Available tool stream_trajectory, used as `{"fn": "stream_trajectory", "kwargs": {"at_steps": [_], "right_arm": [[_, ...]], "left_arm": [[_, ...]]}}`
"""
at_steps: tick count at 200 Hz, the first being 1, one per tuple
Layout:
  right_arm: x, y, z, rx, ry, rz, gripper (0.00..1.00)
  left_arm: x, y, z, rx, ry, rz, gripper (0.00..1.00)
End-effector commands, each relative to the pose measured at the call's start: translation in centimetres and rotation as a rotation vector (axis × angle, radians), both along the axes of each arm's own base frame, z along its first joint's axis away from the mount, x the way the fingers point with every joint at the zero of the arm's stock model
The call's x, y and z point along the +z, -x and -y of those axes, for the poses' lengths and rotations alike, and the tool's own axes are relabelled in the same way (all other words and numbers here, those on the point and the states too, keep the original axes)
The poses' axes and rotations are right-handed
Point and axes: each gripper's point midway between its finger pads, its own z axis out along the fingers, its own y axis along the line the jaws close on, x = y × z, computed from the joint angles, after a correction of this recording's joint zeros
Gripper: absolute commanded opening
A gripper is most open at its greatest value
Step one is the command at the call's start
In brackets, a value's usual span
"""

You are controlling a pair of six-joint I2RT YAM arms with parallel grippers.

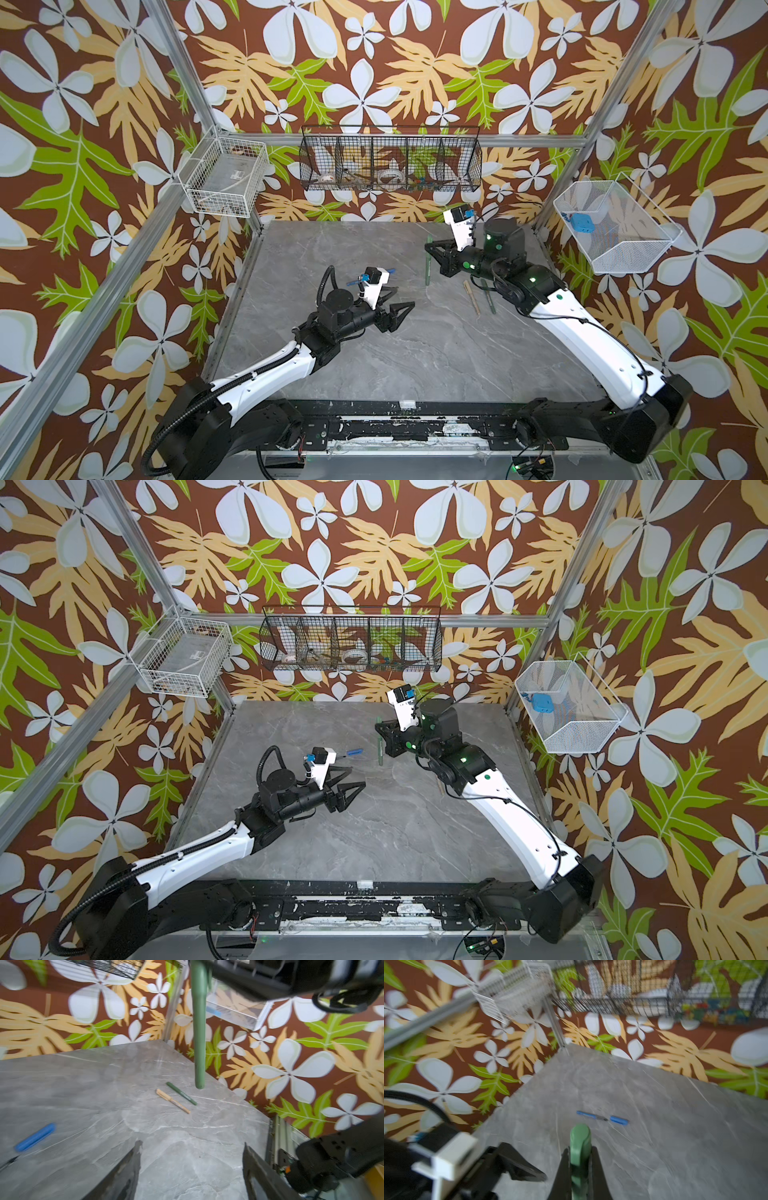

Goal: Insert pens into pen caps
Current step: Place the pen at the center of the table.

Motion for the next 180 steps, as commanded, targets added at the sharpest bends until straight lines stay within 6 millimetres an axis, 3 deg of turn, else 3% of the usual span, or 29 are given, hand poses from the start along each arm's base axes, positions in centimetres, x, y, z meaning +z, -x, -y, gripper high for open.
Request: {"fn": "stream_trajectory", "kwargs": {"at_steps": [1,32,60,122,180], "right_arm": [[-8.3,-1.0,2.7,-0.090,0.163,-0.224,0.00],[-15.7,-2.6,3.5,-0.092,0.260,-0.387,0.00],[-20.8,-4.1,4.6,-0.087,0.278,-0.513,0.00],[-27.0,-7.0,5.6,-0.100,0.365,-0.615,0.00],[-30.4,-9.2,6.1,-0.118,0.382,-0.670,0.02]], "left_arm": [[-1.5,-2.5,-3.4,0.231,-0.101,-0.019,0.83],[-2.2,-4.1,-6.3,0.380,-0.153,-0.065,0.86],[-2.1,-4.5,-7.5,0.419,-0.133,-0.073,0.89],[-2.5,-4.4,-7.6,0.411,-0.179,-0.091,0.94],[-2.8,-5.4,-7.7,0.442,-0.224,-0.109,0.97]]}}
